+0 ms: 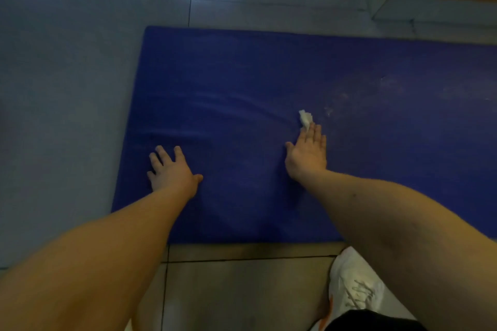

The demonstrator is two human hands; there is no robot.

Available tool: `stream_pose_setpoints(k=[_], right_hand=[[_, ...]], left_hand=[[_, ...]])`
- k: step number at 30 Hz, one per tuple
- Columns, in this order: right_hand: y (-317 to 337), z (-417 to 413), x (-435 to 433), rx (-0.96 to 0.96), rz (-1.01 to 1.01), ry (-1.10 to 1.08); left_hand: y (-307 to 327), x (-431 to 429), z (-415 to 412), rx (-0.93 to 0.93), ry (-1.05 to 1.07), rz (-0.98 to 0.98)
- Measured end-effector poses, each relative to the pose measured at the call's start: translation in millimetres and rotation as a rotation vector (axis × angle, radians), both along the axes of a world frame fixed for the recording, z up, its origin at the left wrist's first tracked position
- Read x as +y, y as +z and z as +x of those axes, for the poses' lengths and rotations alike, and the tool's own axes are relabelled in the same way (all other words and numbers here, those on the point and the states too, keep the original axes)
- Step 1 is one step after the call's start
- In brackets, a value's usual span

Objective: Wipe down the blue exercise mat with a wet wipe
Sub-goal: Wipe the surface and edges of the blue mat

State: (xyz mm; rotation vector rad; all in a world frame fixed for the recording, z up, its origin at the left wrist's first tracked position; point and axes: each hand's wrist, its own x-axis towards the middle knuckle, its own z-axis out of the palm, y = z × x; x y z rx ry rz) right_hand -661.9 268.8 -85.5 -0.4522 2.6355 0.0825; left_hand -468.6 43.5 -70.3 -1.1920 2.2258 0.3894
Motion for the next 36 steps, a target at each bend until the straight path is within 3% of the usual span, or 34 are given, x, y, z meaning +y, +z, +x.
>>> stream_pose_setpoints(k=[5,10,14,18,21,23,25,31,36], right_hand=[[-4,80,-35,-0.101,-0.273,0.223],[-1,125,-45,-0.291,-0.255,0.677],[-3,109,-39,-0.213,-0.186,0.872],[-6,62,-26,-0.025,-0.252,0.715],[-2,15,-2,0.084,-0.391,0.276],[-1,-11,14,0.109,-0.214,0.015],[-1,-16,16,0.018,-0.032,-0.064],[-12,84,-33,-0.093,-0.264,0.218],[0,155,-49,-0.285,-0.271,0.693]], left_hand=[[-1,16,9,0.117,-0.098,-0.065],[0,29,17,0.147,-0.127,-0.104],[4,34,19,0.150,-0.097,-0.068],[6,35,22,0.165,-0.058,-0.023],[8,39,26,0.191,-0.024,-0.012],[9,43,30,0.205,-0.001,-0.007],[10,47,34,0.207,0.016,-0.006],[13,60,44,0.216,0.046,0.013],[20,68,52,0.219,0.069,0.012]])
